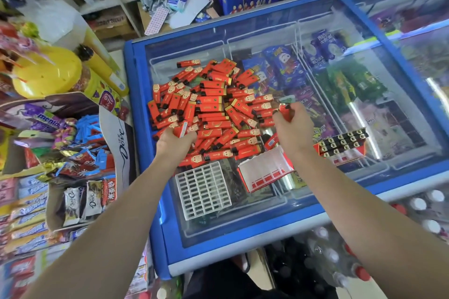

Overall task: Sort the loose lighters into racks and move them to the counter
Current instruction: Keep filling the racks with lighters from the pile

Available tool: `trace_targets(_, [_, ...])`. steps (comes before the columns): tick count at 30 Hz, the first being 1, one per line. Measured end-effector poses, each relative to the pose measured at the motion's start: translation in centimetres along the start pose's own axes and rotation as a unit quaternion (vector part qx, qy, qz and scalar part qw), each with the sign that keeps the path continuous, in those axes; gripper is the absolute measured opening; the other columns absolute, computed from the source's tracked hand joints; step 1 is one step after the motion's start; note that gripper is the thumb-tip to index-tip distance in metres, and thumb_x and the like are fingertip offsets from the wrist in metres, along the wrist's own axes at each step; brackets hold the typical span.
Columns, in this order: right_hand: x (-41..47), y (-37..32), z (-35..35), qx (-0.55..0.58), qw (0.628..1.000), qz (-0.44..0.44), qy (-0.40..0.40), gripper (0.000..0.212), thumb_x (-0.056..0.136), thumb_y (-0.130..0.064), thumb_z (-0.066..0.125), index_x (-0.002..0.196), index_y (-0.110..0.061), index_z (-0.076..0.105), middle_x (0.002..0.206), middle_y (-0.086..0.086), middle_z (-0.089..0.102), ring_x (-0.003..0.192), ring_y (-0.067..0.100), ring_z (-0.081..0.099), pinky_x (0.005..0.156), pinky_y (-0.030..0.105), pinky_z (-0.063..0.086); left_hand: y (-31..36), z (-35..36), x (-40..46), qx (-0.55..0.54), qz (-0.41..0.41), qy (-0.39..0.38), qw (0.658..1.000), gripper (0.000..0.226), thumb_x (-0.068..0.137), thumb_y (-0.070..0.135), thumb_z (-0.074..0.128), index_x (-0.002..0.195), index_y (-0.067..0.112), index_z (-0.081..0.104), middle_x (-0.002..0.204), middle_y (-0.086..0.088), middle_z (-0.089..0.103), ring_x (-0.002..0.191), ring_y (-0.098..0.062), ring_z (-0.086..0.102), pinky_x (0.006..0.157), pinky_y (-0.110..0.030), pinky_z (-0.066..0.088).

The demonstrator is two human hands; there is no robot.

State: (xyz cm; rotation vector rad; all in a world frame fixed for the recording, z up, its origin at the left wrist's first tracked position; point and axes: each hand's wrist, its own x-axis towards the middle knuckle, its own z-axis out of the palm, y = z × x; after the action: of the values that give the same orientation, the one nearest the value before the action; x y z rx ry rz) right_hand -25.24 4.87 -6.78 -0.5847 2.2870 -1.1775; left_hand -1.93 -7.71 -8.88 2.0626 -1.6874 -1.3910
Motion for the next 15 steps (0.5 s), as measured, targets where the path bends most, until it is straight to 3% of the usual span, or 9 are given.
trace_targets(2, [0.0, -0.1, -0.8, 0.02, 1.0, -0.001, 0.012, 0.015, 0.098, -0.023, 0.063, 0.109, -0.014, 0.059, 0.09, -0.003, 0.066, 0.073, 0.012, 0.062, 0.061, 0.026, 0.047, 0.9, 0.6, -1.2, -0.067, 0.012, -0.024, 0.997, 0.042, 0.085, 0.03, 0.07, 0.121, 0.012, 0.059, 0.092, -0.001, 0.062, 0.085, -0.022, 0.06, 0.083, -0.047, 0.057])
trace_targets(4, [-0.3, 0.1, -1.6, 0.031, 0.999, -0.001, 0.016, 0.016, 0.098, -0.026, 0.064, 0.109, -0.018, 0.057, 0.088, -0.008, 0.062, 0.071, 0.003, 0.057, 0.059, 0.019, 0.04, 1.7, 1.7, -2.8, -0.102, 0.034, -0.053, 0.993, 0.015, 0.086, 0.022, 0.071, 0.098, 0.022, 0.061, 0.09, -0.001, 0.064, 0.085, -0.023, 0.06, 0.076, -0.041, 0.055])
trace_targets(7, [-0.9, 1.0, -3.1, 0.055, 0.998, -0.003, 0.003, 0.017, 0.097, -0.026, 0.063, 0.108, -0.014, 0.056, 0.083, -0.002, 0.054, 0.068, 0.008, 0.05, 0.061, 0.024, 0.04, 2.8, 4.2, -5.4, -0.136, 0.045, -0.107, 0.984, 0.049, 0.081, 0.025, 0.078, 0.125, 0.01, 0.063, 0.093, -0.001, 0.07, 0.078, -0.016, 0.066, 0.062, -0.03, 0.053])
trace_targets(8, [-1.1, 1.4, -3.6, 0.065, 0.998, 0.0, -0.003, 0.019, 0.097, -0.025, 0.062, 0.109, -0.011, 0.057, 0.083, 0.001, 0.053, 0.07, 0.012, 0.049, 0.063, 0.027, 0.04, 3.0, 5.2, -6.2, -0.144, 0.045, -0.115, 0.982, 0.049, 0.081, 0.022, 0.079, 0.124, 0.007, 0.063, 0.089, -0.001, 0.072, 0.073, -0.016, 0.067, 0.061, -0.031, 0.055])
trace_targets(12, [-2.1, 2.8, -5.7, 0.083, 0.996, 0.018, -0.037, 0.025, 0.097, -0.024, 0.061, 0.114, -0.006, 0.06, 0.095, 0.024, 0.064, 0.079, 0.026, 0.058, 0.071, 0.035, 0.041, 3.5, 9.2, -9.0, -0.156, 0.056, -0.139, 0.976, 0.016, 0.086, 0.009, 0.079, 0.094, 0.012, 0.065, 0.069, 0.001, 0.067, 0.063, -0.016, 0.062, 0.055, -0.028, 0.052])
trace_targets(15, [-2.5, 3.4, -6.8, 0.063, 0.996, 0.021, -0.067, 0.014, 0.095, -0.023, 0.06, 0.107, -0.017, 0.06, 0.093, 0.017, 0.067, 0.078, 0.024, 0.061, 0.068, 0.033, 0.043, 3.4, 10.8, -9.9, -0.191, 0.032, -0.15, 0.97, 0.008, 0.087, 0.003, 0.075, 0.087, 0.004, 0.068, 0.069, -0.008, 0.07, 0.065, -0.021, 0.067, 0.057, -0.027, 0.053])
